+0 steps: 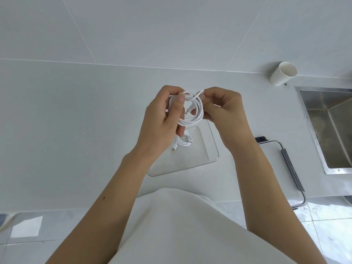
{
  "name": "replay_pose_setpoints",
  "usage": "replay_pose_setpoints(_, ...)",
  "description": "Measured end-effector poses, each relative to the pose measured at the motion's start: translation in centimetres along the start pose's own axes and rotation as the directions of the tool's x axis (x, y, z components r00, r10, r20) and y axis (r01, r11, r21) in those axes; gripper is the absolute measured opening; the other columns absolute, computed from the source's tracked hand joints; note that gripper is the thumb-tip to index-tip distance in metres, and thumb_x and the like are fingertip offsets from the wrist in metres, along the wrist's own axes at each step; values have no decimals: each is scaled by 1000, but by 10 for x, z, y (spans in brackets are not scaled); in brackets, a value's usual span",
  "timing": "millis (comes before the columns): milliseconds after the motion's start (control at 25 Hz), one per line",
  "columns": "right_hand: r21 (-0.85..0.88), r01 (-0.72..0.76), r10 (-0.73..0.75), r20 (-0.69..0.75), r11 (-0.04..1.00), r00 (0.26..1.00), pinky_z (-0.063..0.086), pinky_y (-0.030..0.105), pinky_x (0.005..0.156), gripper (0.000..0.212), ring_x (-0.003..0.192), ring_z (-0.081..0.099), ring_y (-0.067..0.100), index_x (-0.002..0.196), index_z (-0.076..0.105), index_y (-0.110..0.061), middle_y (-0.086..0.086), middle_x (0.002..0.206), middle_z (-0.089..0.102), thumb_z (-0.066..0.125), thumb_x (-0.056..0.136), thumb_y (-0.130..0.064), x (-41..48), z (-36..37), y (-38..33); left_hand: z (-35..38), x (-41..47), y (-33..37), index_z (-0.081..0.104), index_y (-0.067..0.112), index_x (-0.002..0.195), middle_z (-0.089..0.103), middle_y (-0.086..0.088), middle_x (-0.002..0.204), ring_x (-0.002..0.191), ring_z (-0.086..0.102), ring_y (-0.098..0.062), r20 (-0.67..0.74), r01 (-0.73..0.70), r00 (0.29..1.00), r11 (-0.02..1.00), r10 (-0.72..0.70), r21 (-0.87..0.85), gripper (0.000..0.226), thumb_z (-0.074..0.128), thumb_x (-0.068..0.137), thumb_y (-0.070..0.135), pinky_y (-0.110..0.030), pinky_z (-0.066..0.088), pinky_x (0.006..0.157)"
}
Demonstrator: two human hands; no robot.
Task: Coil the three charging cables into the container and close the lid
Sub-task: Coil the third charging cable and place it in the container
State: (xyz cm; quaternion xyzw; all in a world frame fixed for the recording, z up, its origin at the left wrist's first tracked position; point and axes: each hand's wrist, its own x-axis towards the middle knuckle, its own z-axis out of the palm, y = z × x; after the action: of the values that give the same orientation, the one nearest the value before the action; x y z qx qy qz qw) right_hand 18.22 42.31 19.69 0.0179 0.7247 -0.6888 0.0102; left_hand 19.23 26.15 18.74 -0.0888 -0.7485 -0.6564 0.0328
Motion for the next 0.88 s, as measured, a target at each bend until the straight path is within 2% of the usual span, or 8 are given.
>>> replay_pose_setpoints(120, 198, -167, 144, 128, 966, 981, 59, 31, 74, 11, 75, 73, 20, 96, 69, 0, 6, 78, 76, 59, 97, -3, -3, -1, 0, -2, 1, 1, 54, 19, 99, 57, 0, 54, 35, 54, -12, -40, -24, 999, 998, 26, 60, 11, 45, 104, 21, -17, 41, 44)
replay_pose_setpoints(240, 265, -263, 210, 210, 928, 955, 57, 39, 85, 15, 82, 72, 25, 108, 66, -1, 10, 87, 75, 57, 96, -1, -4, 1, 2, -3, 0, 1, 55, 16, 99, 59, -5, 55, 35, 56, -14, -81, -55, 995, 992, 64, 114, 12, 46, 103, 22, -17, 41, 42)
replay_pose_setpoints(320, 383, -303, 196, 293, 873, 936, 59, 38, 82, 23, 82, 72, 25, 116, 62, 0, 12, 91, 74, 53, 95, 2, -3, 3, 1, -2, 1, 1, 57, 14, 99, 62, -5, 57, 36, 57, -14, -98, -65, 992, 989, 78, 133, 14, 47, 103, 23, -17, 41, 41)
replay_pose_setpoints(440, 530, -339, 174, 336, 777, 926, 57, 39, 77, 33, 75, 71, 23, 119, 59, -2, 12, 86, 73, 43, 91, 2, -1, 5, 1, 1, 1, 2, 59, 15, 98, 62, 5, 58, 35, 58, -12, -107, -69, 991, 986, 86, 152, 12, 50, 102, 22, -17, 42, 40)
replay_pose_setpoints(600, 543, -366, 166, 381, 756, 909, 56, 41, 79, 37, 75, 70, 24, 117, 62, -3, 12, 86, 72, 45, 85, -2, 0, 5, 2, 1, 1, 1, 60, 16, 98, 64, 6, 61, 36, 59, -11, -118, -63, 989, 984, 84, 167, 11, 52, 102, 21, -16, 43, 40)
replay_pose_setpoints(720, 590, -432, 173, 444, 682, 879, 53, 44, 87, 38, 79, 67, 29, 114, 65, -4, 15, 88, 70, 55, 79, -14, -2, 4, 1, -1, 1, 0, 61, 15, 98, 65, 7, 62, 37, 60, -10, -114, -74, 989, 977, 98, 199, 11, 53, 101, 21, -15, 42, 41)
replay_pose_setpoints(880, 371, -349, 201, 384, 861, 901, 47, 51, 87, 31, 77, 52, 31, 120, 58, -2, 11, 79, 58, 61, 92, -16, -5, 11, -2, 0, -2, -3, 61, 12, 101, 63, 8, 61, 38, 60, -9, -94, -58, 992, 974, 80, 221, 12, 53, 102, 21, -16, 45, 41)
